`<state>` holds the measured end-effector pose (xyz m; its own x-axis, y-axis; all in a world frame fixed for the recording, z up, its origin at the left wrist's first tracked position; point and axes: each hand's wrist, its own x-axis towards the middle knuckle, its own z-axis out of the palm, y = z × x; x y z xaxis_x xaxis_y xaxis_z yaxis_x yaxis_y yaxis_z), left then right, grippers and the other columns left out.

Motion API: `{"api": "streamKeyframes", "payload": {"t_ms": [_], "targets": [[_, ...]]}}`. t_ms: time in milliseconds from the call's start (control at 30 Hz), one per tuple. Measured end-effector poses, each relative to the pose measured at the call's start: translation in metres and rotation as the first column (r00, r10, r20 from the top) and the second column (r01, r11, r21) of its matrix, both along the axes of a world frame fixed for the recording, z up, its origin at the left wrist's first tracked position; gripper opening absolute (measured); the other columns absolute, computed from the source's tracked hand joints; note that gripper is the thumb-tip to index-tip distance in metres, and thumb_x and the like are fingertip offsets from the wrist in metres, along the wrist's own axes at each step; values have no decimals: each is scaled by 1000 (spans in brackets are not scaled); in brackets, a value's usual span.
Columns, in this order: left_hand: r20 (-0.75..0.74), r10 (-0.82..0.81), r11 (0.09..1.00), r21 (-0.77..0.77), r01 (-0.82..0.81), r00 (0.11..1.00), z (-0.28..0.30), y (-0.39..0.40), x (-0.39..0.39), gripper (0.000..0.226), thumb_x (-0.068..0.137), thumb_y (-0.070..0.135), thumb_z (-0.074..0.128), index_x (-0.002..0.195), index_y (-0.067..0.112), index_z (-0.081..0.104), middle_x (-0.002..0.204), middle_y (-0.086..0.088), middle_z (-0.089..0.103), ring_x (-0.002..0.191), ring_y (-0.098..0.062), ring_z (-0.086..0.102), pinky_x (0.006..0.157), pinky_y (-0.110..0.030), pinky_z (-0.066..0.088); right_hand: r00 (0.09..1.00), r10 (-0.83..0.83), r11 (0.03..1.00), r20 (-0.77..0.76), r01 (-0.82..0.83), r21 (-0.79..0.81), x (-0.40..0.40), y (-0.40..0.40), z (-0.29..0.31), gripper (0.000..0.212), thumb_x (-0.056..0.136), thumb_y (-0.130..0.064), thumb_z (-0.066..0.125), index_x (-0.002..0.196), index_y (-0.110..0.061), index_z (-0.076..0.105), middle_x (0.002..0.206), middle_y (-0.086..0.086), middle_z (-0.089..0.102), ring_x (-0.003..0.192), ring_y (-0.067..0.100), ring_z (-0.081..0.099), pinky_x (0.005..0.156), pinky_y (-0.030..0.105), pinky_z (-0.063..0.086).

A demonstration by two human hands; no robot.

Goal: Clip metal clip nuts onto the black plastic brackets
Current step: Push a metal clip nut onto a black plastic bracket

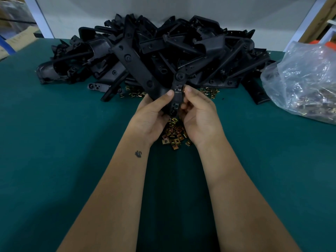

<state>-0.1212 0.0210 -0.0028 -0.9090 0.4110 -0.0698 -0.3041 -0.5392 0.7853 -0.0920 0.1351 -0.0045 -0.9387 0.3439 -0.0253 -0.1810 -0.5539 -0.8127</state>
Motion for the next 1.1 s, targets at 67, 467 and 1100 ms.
{"api": "streamKeyframes", "payload": {"t_ms": [67,467,1100], "targets": [[-20,-14,1000,-4,14,1000,-1,2,0,39,89,10,65,128,6,59,115,-7,72,106,-18,69,97,-32,54,1000,-4,1000,-18,3,-16,-1,0,-1,6,89,-12,66,83,-13,69,68,-5,58,69,11,49,78,28,44],[-127,-69,994,-94,57,990,0,2,2,39,84,20,68,121,12,60,108,-5,73,101,-17,69,95,-32,55,999,14,997,-44,-17,-73,2,2,0,33,93,-13,62,60,-20,62,53,-9,43,55,8,38,86,36,38],[-208,-66,991,-125,40,976,-1,4,3,23,93,10,61,116,14,58,103,3,76,102,-12,71,88,-25,56,999,-13,999,-29,14,39,6,-7,7,8,72,-23,72,64,-21,73,91,7,66,102,28,53,110,53,36]]}}
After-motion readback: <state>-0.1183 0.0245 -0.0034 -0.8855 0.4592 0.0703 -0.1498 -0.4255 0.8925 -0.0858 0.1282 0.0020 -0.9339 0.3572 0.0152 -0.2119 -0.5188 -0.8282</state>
